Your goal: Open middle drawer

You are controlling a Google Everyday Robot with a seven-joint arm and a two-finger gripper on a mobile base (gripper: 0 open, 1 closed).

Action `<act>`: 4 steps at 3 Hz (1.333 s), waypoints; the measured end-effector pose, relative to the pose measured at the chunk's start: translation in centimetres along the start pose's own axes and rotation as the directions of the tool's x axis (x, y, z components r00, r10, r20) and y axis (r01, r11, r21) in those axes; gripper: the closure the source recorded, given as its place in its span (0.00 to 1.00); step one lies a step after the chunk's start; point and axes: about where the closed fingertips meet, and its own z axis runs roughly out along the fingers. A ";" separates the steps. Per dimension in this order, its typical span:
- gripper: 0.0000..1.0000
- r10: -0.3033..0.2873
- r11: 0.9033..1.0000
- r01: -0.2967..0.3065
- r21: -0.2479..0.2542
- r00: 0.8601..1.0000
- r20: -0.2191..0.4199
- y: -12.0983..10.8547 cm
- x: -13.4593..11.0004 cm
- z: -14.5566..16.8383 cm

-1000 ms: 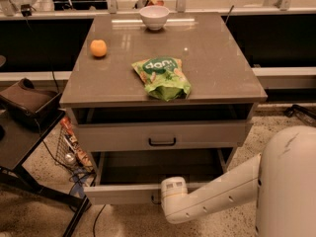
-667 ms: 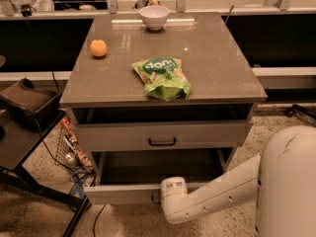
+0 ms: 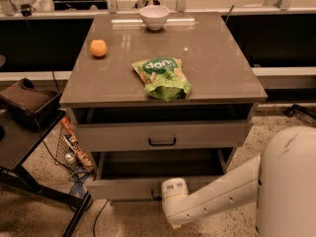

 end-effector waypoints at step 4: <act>0.83 -0.012 1.000 0.013 0.012 0.999 -0.049 -0.3 0.2 -2.8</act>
Offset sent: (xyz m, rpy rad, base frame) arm -0.0095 -0.0007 0.0455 -0.0471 -0.0450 -0.0079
